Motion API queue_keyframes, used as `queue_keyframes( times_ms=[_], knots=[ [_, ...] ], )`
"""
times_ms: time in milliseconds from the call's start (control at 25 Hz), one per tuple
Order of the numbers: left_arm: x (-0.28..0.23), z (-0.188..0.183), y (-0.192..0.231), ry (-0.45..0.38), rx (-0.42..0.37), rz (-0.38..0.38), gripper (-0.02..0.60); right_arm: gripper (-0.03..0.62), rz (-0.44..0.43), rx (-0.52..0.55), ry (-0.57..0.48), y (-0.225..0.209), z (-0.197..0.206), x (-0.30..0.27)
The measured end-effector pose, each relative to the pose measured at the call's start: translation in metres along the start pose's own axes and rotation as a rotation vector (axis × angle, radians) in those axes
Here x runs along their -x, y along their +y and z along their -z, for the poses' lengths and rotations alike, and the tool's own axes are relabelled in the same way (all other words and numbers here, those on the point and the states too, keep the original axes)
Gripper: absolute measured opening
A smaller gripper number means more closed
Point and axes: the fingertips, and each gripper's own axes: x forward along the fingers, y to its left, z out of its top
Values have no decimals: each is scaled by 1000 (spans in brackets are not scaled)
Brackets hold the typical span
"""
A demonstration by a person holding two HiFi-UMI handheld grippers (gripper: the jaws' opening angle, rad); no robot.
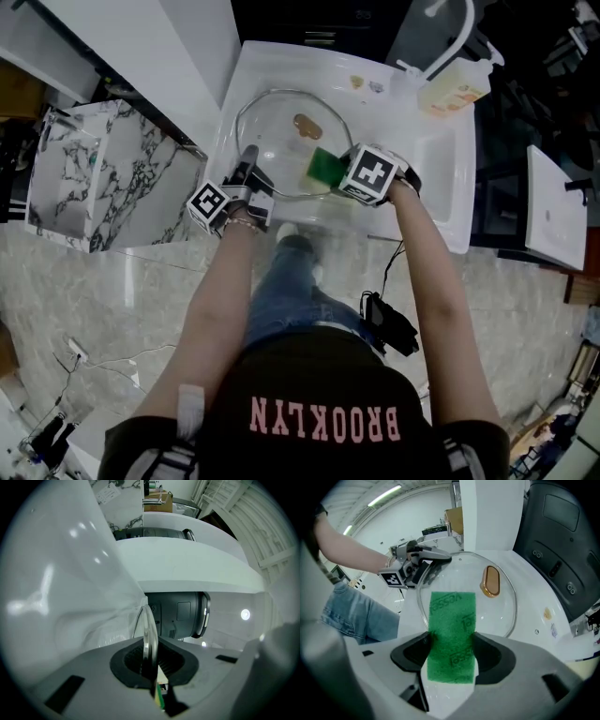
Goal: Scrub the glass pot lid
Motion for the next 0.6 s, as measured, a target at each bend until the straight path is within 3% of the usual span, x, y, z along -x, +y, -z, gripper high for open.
queue_keyframes(
  times_ms=[240,440,600],
  knots=[
    [0,0,1,-1,-1,4,18,272,-28,14,-87,2,-44,26],
    [1,0,2,-1,-7,-10,18,272,-73,-44,-193,-6,-98,39],
    [1,0,1,1,-4,-7,20,272,-92,-34,-208,-12,-140,39]
  ],
)
